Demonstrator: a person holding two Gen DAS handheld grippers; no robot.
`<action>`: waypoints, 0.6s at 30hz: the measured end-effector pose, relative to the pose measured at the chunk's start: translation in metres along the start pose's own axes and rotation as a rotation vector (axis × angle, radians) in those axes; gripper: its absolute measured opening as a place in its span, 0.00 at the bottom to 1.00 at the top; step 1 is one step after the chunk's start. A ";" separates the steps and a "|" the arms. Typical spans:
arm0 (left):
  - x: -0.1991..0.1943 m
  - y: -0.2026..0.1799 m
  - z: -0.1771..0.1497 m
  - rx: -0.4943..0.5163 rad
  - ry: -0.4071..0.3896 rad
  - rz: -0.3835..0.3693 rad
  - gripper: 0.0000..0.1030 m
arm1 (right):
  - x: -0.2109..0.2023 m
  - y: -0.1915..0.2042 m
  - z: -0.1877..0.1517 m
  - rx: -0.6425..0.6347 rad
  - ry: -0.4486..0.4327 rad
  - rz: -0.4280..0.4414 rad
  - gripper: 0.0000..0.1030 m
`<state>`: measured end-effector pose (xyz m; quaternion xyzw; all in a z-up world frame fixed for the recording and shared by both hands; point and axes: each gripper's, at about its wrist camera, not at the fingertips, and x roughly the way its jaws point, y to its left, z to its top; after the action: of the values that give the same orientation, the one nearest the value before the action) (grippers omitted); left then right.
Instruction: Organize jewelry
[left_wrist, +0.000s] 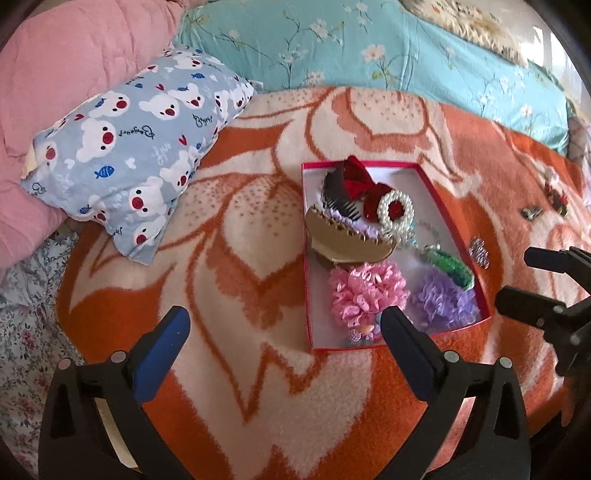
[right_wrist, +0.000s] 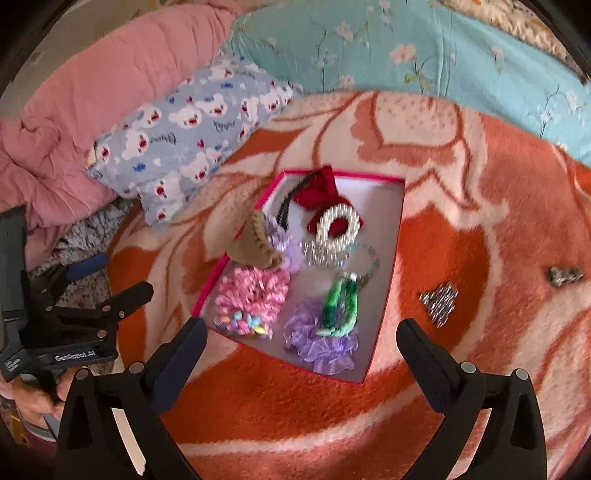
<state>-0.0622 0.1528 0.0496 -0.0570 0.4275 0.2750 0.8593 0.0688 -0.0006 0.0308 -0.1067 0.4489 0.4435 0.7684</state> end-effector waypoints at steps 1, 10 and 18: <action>0.002 -0.001 -0.001 0.003 0.004 0.002 1.00 | 0.004 0.001 -0.002 -0.005 0.003 -0.003 1.00; 0.017 0.003 -0.003 -0.041 0.031 -0.010 1.00 | 0.019 -0.006 -0.013 0.007 0.009 0.024 1.00; 0.021 -0.007 -0.006 -0.019 0.042 -0.019 1.00 | 0.029 -0.016 -0.018 0.031 0.033 0.013 1.00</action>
<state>-0.0532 0.1538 0.0287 -0.0748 0.4425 0.2697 0.8520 0.0766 -0.0031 -0.0059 -0.0990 0.4690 0.4396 0.7596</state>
